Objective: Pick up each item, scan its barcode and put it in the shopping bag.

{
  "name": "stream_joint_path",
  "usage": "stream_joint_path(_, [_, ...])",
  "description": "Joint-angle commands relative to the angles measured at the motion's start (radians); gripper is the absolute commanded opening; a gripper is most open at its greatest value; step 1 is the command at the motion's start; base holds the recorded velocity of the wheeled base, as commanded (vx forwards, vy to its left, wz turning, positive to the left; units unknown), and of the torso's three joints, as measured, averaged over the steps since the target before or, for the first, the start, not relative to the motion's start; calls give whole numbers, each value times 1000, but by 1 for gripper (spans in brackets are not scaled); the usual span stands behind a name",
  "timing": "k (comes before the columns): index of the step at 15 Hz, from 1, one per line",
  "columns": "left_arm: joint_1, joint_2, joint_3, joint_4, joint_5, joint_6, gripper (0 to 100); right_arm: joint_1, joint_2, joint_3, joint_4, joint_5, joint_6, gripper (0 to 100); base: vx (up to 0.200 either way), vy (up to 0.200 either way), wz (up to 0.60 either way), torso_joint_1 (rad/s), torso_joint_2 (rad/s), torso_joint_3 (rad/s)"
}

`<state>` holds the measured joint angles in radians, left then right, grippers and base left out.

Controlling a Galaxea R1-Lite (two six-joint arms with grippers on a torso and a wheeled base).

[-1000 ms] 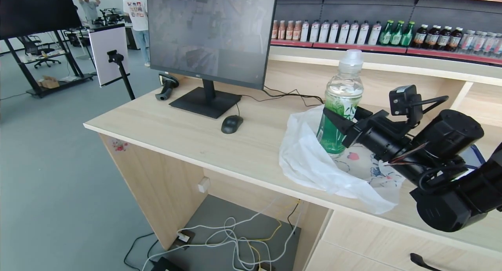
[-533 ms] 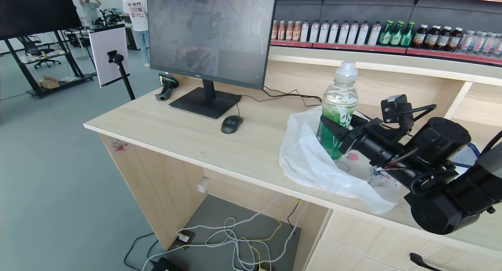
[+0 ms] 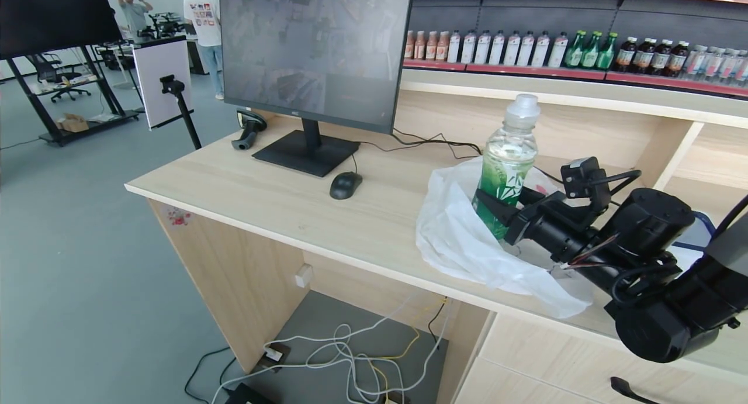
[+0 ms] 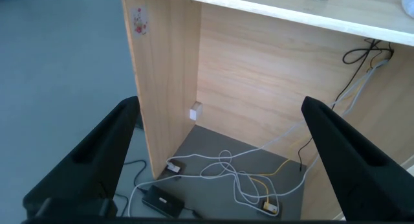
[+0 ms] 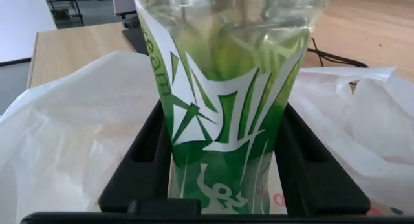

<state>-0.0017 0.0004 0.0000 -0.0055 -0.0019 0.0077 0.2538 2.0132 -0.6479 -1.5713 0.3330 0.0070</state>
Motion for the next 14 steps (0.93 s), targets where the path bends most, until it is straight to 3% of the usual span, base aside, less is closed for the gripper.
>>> stream_joint_path(1, [0, 0, 0, -1, -1, 0, 100, -7, -2, 11, 0, 0, -2, 0, 0, 0, 0, 0, 0, 0])
stream_joint_path(2, [0, 0, 0, -1, 0, 0, 100, -10, -4, 14, 0, 0, -5, 0, 0, 0, 0, 0, 0, 0])
stream_joint_path(3, [0, 0, 0, -1, 0, 0, 100, -24, -4, 24, 0, 1, -12, 100, 0, 0, 0, 0, 0, 0])
stream_joint_path(8, [0, 0, 0, -1, 0, -2, 100, -42, -51, 43, 0, 1, -18, 100, 0, 0, 0, 0, 0, 0])
stream_joint_path(14, [0, 0, 0, 1, 0, -2, 100, -176, -186, 119, 0, 1, -68, 100, 0, 0, 0, 0, 0, 0])
